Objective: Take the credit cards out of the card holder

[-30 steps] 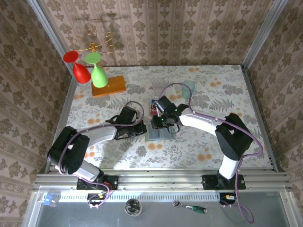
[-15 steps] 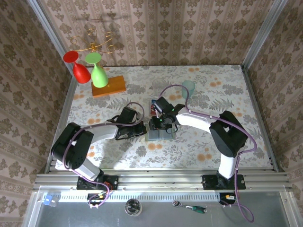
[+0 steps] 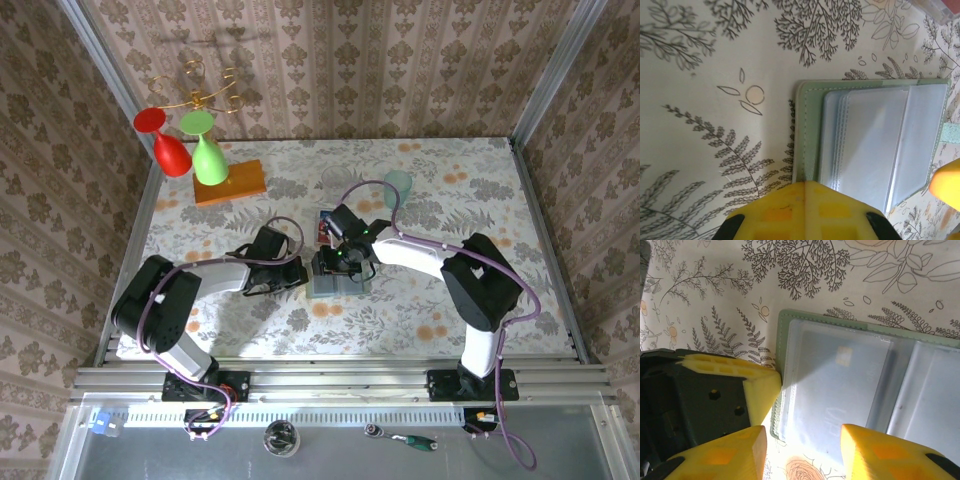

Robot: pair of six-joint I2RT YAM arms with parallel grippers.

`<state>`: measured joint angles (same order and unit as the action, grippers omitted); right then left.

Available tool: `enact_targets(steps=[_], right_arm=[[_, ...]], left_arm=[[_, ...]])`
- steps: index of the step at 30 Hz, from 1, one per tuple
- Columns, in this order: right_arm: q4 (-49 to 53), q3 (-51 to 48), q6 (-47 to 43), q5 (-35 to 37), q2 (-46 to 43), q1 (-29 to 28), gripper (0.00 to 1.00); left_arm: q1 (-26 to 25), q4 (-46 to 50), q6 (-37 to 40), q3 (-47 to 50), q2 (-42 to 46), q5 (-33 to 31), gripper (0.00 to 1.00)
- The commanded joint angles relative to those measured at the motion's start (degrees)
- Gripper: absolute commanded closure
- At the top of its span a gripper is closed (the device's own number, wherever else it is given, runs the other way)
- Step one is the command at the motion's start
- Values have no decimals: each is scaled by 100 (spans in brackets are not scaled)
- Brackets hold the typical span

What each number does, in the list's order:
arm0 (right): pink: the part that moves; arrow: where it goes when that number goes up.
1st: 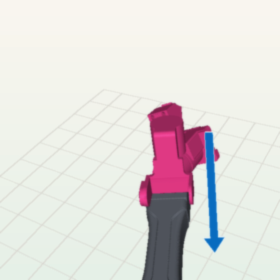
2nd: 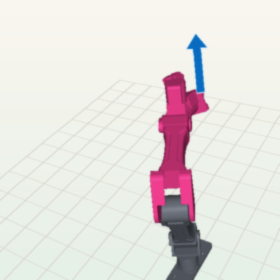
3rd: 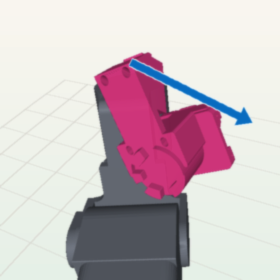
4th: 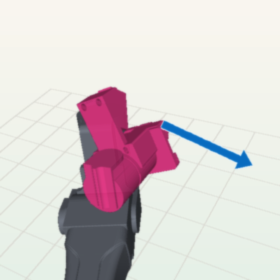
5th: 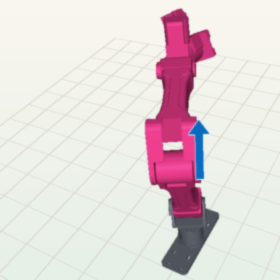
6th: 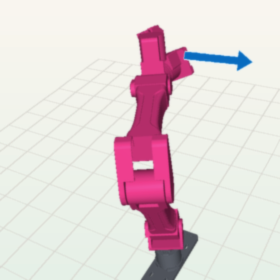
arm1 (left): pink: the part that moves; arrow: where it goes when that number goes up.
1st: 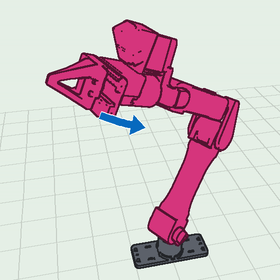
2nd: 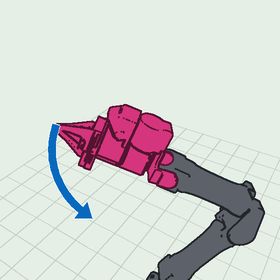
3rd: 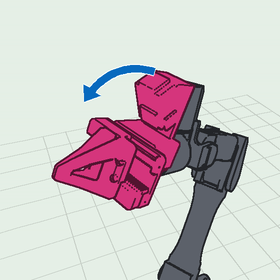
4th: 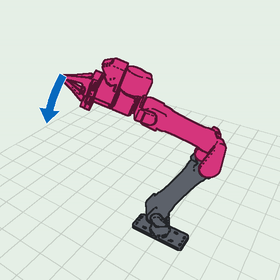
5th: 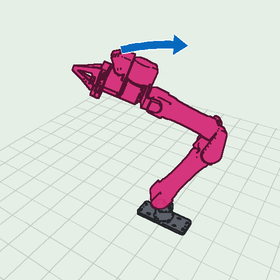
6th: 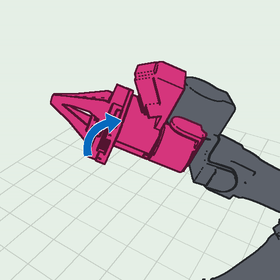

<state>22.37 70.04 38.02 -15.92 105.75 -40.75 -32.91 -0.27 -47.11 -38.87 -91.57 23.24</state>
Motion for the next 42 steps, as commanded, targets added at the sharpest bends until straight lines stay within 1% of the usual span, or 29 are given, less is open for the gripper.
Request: enact_targets(steps=[1, 10, 32, 42], right_arm=[[-82, -66, 159, -205, 155, 51, 55], [-350, -149, 254, -448, 269, 94, 55], [-509, -341, 427, -587, 449, 218, 56], [-269, -356, 331, -380, 351, 268, 57]], left_arm=[[47, 16, 27, -17, -103, 49, 100], [65, 17, 35, -40, -128, 84, 100], [65, 27, 5, -19, -132, 94, 100], [65, 32, -9, -15, -164, 79, 100]])
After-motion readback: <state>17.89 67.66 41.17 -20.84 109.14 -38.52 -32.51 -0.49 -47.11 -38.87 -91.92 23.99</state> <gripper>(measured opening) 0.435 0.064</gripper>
